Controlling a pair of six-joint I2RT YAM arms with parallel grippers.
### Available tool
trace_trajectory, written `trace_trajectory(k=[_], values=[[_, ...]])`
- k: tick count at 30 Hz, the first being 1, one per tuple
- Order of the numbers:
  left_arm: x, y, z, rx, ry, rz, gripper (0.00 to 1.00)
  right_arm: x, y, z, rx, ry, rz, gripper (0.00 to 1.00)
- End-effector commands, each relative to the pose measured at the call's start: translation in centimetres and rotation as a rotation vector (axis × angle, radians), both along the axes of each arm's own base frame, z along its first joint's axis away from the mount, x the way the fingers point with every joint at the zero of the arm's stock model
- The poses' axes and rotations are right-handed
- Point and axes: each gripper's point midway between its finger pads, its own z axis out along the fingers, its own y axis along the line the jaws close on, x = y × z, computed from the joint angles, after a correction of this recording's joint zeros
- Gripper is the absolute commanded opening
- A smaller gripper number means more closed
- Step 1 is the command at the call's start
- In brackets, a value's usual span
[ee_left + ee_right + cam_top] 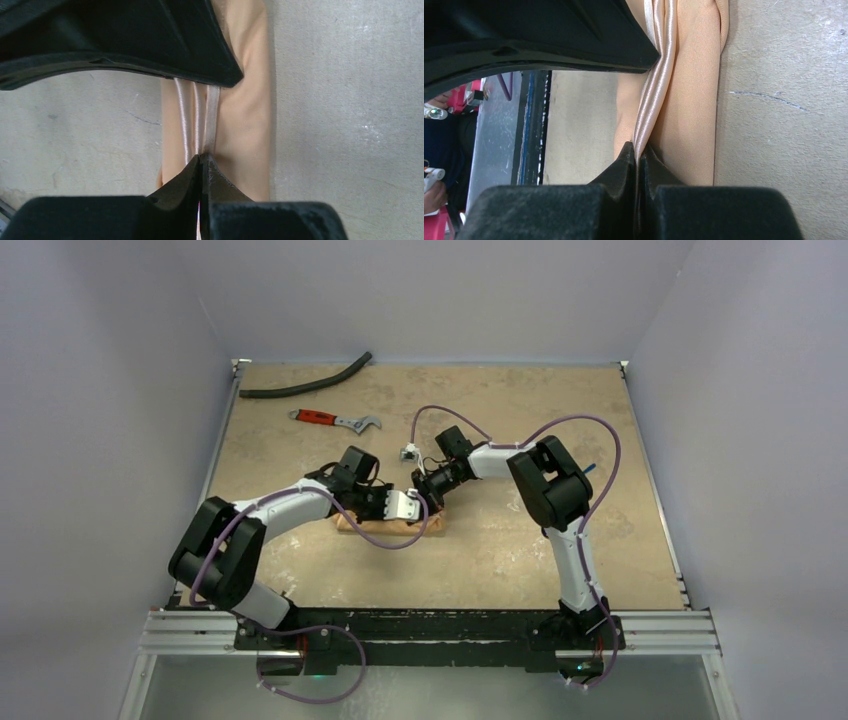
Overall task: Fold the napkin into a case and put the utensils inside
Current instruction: Fold the 2/3-rectangle-folded napkin at the center of the board.
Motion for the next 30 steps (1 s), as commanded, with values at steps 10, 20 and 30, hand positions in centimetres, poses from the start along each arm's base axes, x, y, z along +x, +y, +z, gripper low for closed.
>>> trace_trajectory(k=[10, 20, 30], values=[[0.6, 1.4, -1.7, 0.044, -0.05, 0.019, 0.0, -0.1, 0.1, 0.6, -0.002, -0.009, -0.008, 0.16], [-2.0, 2.4, -3.4, 0.069, 0.033, 0.008, 0.0, 2.4, 0.7, 7.7, 0.073, -0.154, -0.061, 0.98], [-2.3, 2.4, -3.4, 0.061, 0.035, 0.004, 0.0, 5.5, -2.9, 9.8, 0.076, -0.259, -0.268, 0.98]])
